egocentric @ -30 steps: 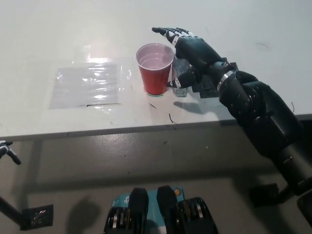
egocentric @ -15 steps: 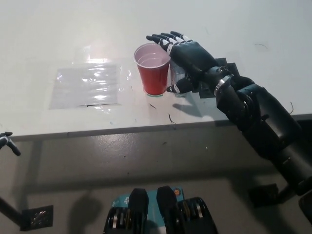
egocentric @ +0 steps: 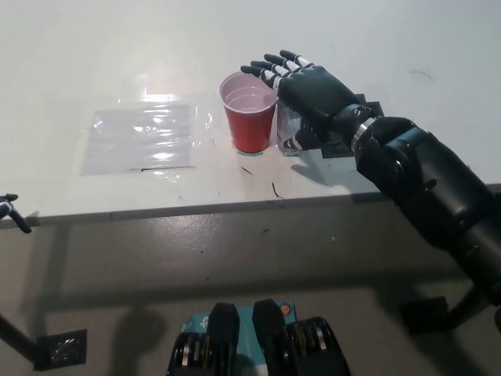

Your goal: The robot uses its right hand to press the hand soap kept in the middle of the table to get liquid hand soap out

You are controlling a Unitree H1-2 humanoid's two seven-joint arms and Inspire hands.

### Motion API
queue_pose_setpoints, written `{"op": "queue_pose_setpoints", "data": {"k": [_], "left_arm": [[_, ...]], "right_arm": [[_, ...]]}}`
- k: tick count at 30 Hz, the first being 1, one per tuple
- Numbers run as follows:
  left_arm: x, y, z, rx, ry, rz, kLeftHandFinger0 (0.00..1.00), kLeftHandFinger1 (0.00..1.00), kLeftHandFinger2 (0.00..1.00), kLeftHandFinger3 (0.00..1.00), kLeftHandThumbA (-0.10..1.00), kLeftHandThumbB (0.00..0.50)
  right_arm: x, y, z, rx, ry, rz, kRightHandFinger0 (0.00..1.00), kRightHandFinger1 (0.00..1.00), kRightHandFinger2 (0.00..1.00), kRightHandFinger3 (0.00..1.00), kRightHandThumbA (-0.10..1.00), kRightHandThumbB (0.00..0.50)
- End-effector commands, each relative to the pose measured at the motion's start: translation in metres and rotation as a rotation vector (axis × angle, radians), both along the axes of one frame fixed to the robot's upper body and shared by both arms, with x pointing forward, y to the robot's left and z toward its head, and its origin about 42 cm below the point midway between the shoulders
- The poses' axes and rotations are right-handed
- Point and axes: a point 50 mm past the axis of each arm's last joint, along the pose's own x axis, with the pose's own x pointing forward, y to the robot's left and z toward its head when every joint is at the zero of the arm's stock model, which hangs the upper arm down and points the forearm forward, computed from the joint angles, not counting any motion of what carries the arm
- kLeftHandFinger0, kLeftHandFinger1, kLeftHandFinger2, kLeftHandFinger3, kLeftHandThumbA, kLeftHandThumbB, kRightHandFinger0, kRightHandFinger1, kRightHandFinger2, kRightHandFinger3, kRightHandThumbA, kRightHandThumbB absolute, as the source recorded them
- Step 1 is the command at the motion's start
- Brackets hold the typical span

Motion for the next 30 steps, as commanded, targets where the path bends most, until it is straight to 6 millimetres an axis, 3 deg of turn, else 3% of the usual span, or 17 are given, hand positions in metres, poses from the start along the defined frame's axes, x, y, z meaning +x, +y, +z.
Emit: {"op": "queue_pose_setpoints", "data": {"k": [1,3,7,15,18,22,25,30], "left_arm": [[0.001,0.007,0.021,0.045,-0.038,0.021,1.00,1.00,0.98,0.81,1.00,0.183],[0.000,0.006,0.022,0.038,-0.040,0.019,1.00,1.00,0.99,0.81,1.00,0.160],[0.001,0.006,0.021,0.027,-0.044,0.025,1.00,1.00,0.99,0.76,1.00,0.186],[0.004,0.007,0.028,0.029,-0.054,0.025,1.00,1.00,0.99,0.79,1.00,0.195],[0.005,0.007,0.030,0.025,-0.060,0.028,1.00,1.00,0.98,0.77,1.00,0.186],[0.006,0.007,0.032,0.026,-0.062,0.023,1.00,1.00,0.99,0.77,1.00,0.179],[0.006,0.007,0.033,0.029,-0.066,0.020,1.00,1.00,0.98,0.80,1.00,0.180],[0.007,0.008,0.035,0.024,-0.074,0.027,1.00,1.00,0.98,0.80,1.00,0.183]], "right_arm": [[-0.006,-0.027,-0.041,-0.191,0.159,-0.074,1.00,1.00,1.00,1.00,1.00,0.455],[-0.007,-0.028,-0.041,-0.188,0.159,-0.077,1.00,1.00,1.00,1.00,1.00,0.458],[-0.010,-0.027,-0.050,-0.159,0.169,-0.077,1.00,1.00,1.00,1.00,1.00,0.446],[-0.013,-0.020,-0.058,-0.074,0.188,-0.076,1.00,1.00,1.00,1.00,1.00,0.439],[-0.016,-0.015,-0.066,-0.021,0.211,-0.076,1.00,1.00,1.00,1.00,1.00,0.462],[-0.019,-0.010,-0.081,-0.017,0.216,-0.092,1.00,1.00,1.00,1.00,1.00,0.480],[-0.020,-0.008,-0.086,-0.019,0.219,-0.088,1.00,1.00,1.00,1.00,1.00,0.451],[-0.020,-0.008,-0.091,-0.056,0.210,-0.085,1.00,1.00,1.00,1.00,1.00,0.464]]}}
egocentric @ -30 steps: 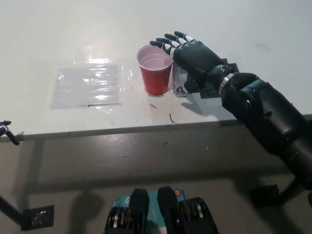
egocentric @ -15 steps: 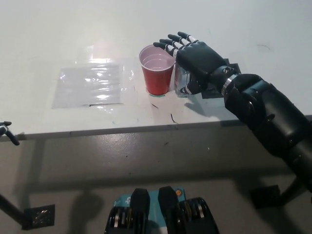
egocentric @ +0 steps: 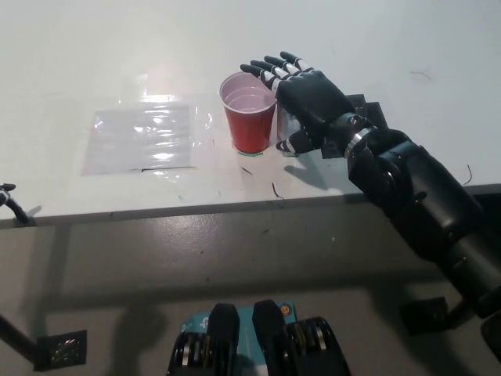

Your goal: The robot uses its right hand to press the hand soap kept in the middle of the table to get liquid hand soap out

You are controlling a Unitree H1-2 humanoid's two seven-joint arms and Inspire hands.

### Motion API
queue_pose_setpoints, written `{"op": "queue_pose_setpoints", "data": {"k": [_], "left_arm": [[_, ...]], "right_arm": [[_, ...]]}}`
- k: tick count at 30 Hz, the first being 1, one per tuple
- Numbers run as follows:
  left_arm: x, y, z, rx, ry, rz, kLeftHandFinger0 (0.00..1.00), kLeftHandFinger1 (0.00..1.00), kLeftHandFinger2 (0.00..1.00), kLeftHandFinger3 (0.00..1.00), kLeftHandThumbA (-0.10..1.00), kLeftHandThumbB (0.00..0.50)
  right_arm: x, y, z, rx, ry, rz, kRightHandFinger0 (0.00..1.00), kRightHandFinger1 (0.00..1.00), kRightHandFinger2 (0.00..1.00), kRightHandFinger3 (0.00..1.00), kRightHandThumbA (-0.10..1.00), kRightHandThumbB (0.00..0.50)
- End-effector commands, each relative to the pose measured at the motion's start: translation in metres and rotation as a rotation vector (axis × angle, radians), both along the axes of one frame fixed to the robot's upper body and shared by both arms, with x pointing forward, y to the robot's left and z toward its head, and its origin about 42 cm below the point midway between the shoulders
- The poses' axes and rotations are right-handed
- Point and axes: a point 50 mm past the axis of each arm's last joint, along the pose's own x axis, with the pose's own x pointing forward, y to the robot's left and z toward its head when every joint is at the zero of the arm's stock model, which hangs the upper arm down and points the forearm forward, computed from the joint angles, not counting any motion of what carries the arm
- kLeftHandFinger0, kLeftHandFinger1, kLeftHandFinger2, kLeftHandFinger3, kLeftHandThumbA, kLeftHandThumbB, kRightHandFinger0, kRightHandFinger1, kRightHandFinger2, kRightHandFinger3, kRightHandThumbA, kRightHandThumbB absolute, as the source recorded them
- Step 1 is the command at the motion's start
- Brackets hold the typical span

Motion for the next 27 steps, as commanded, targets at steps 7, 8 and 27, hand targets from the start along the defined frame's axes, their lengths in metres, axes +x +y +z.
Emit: {"op": "queue_pose_setpoints", "data": {"k": [7,8,27], "left_arm": [[0.003,0.008,0.027,0.020,-0.055,0.019,1.00,1.00,0.98,0.81,1.00,0.169],[0.003,0.008,0.027,0.018,-0.056,0.019,1.00,1.00,0.99,0.81,1.00,0.170],[0.002,0.010,0.027,0.033,-0.040,0.016,1.00,1.00,0.99,0.82,1.00,0.161]], "right_arm": [[-0.017,-0.020,-0.081,-0.147,0.233,-0.064,1.00,1.00,1.00,1.00,1.00,0.464],[-0.017,-0.021,-0.083,-0.149,0.234,-0.066,1.00,1.00,1.00,1.00,1.00,0.464],[-0.022,-0.022,-0.092,-0.144,0.254,-0.067,1.00,1.00,1.00,1.00,1.00,0.452]]}}
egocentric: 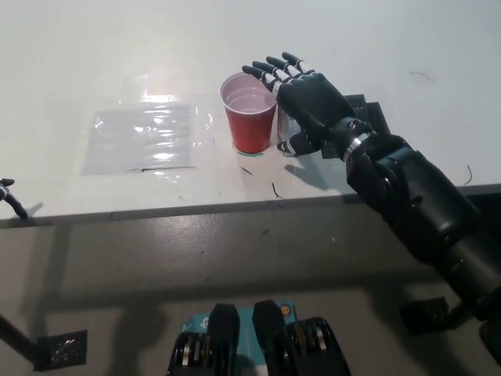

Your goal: The robot uses its right hand to press the hand soap kept in the middle of the table to get liquid hand soap out

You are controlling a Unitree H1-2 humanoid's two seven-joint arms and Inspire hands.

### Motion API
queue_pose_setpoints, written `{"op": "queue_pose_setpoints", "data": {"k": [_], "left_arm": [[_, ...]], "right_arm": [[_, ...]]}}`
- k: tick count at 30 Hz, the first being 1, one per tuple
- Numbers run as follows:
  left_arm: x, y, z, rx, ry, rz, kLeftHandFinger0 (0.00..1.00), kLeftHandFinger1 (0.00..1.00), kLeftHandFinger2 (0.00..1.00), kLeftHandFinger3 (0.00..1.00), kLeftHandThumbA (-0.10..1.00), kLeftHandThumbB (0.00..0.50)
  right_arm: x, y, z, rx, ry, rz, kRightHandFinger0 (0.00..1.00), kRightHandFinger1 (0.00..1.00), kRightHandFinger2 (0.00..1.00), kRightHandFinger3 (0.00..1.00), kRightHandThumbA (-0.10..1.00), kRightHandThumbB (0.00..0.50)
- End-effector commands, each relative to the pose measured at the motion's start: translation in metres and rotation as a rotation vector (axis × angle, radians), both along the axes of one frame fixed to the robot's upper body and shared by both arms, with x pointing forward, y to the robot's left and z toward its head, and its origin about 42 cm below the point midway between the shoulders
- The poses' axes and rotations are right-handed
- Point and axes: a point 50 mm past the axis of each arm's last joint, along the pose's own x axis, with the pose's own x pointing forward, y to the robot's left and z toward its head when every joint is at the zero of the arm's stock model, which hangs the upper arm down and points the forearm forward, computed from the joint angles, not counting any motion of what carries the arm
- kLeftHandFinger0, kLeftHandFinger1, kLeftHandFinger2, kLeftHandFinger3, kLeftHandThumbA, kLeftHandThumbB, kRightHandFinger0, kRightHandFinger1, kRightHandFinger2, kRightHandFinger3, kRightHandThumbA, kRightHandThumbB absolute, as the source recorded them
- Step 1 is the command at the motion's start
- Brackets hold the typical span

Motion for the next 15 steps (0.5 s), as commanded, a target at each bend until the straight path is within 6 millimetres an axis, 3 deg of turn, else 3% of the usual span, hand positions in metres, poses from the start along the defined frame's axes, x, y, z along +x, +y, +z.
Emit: {"op": "queue_pose_setpoints", "data": {"k": [1,3,7,12,13,14,15], "left_arm": [[0.000,0.010,0.020,0.030,-0.025,0.020,1.00,1.00,0.99,0.82,1.00,0.155],[-0.003,0.010,0.015,0.030,-0.018,0.024,1.00,1.00,0.98,0.80,1.00,0.154],[-0.009,0.011,0.004,0.037,0.008,0.030,1.00,1.00,0.97,0.77,1.00,0.174],[-0.016,0.012,-0.007,0.028,0.040,0.041,1.00,1.00,0.98,0.83,1.00,0.180],[-0.019,0.012,-0.010,0.023,0.044,0.044,1.00,1.00,0.98,0.81,1.00,0.173],[-0.020,0.013,-0.013,0.021,0.051,0.045,1.00,1.00,0.98,0.80,1.00,0.174],[-0.021,0.013,-0.014,0.023,0.054,0.046,1.00,1.00,0.98,0.80,1.00,0.167]], "right_arm": [[-0.020,-0.021,-0.081,-0.128,0.252,-0.049,1.00,1.00,1.00,1.00,1.00,0.444],[-0.017,-0.021,-0.070,-0.110,0.200,-0.030,1.00,1.00,1.00,1.00,1.00,0.423],[-0.005,-0.018,-0.035,-0.079,0.155,-0.036,1.00,1.00,1.00,1.00,1.00,0.462],[0.010,-0.020,0.024,-0.081,0.059,-0.049,1.00,1.00,1.00,1.00,1.00,0.450],[0.017,-0.020,0.051,-0.066,0.022,-0.046,1.00,1.00,1.00,1.00,1.00,0.464],[0.016,-0.020,0.048,-0.068,0.030,-0.045,1.00,1.00,1.00,1.00,1.00,0.464],[0.019,-0.020,0.059,-0.082,-0.006,-0.046,1.00,1.00,1.00,1.00,1.00,0.481]]}}
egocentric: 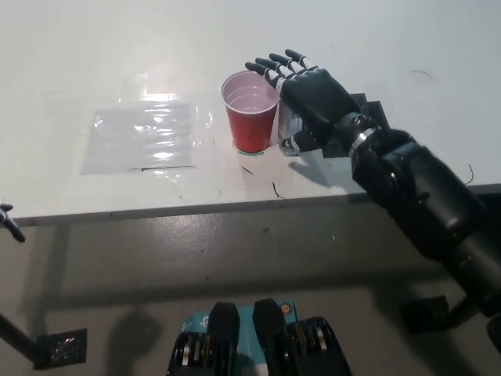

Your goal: The robot uses its right hand to press the hand soap kept in the middle of the table to get liquid hand soap out

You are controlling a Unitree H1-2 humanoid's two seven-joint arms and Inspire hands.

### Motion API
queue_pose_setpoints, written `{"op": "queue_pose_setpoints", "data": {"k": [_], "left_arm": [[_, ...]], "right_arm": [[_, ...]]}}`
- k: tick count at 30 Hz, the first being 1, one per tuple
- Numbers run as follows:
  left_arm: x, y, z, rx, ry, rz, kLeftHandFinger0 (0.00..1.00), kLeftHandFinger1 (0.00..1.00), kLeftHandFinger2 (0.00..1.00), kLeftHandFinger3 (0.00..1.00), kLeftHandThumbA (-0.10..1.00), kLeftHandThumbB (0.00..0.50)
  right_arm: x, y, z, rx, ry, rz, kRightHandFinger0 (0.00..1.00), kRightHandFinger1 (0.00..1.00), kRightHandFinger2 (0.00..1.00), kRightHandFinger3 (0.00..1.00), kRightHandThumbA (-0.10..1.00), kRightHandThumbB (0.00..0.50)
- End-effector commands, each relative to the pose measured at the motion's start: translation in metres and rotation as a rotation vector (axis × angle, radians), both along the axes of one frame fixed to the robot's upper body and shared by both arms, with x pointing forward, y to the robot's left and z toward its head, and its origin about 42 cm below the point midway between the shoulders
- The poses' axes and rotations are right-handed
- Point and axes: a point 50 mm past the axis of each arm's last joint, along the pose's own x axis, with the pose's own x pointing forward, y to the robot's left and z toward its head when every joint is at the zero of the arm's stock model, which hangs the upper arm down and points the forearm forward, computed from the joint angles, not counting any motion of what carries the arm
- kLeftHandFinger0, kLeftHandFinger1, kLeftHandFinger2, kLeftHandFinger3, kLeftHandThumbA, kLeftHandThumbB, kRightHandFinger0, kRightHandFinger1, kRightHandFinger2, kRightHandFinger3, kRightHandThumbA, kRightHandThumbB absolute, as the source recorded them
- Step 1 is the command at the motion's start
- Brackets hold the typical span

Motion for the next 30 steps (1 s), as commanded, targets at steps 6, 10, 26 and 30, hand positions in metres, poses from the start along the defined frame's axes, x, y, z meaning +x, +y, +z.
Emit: {"op": "queue_pose_setpoints", "data": {"k": [6,10,26,30], "left_arm": [[-0.015,0.007,-0.002,0.015,0.003,0.037,1.00,1.00,0.98,0.80,1.00,0.172],[-0.018,0.007,-0.007,0.011,0.018,0.040,1.00,1.00,1.00,0.82,1.00,0.173],[-0.026,0.009,-0.013,0.012,0.032,0.046,1.00,1.00,1.00,0.83,1.00,0.169],[-0.028,0.009,-0.015,0.016,0.034,0.051,1.00,1.00,1.00,0.83,1.00,0.177]], "right_arm": [[0.016,-0.003,0.093,-0.021,-0.092,-0.005,1.00,1.00,1.00,1.00,1.00,0.487],[0.012,0.010,0.129,0.012,-0.172,0.028,1.00,1.00,1.00,1.00,1.00,0.477],[-0.004,-0.001,0.163,0.081,-0.292,0.054,1.00,1.00,1.00,1.00,1.00,0.466],[-0.013,-0.026,0.170,0.101,-0.262,-0.010,1.00,1.00,1.00,1.00,1.00,0.500]]}}
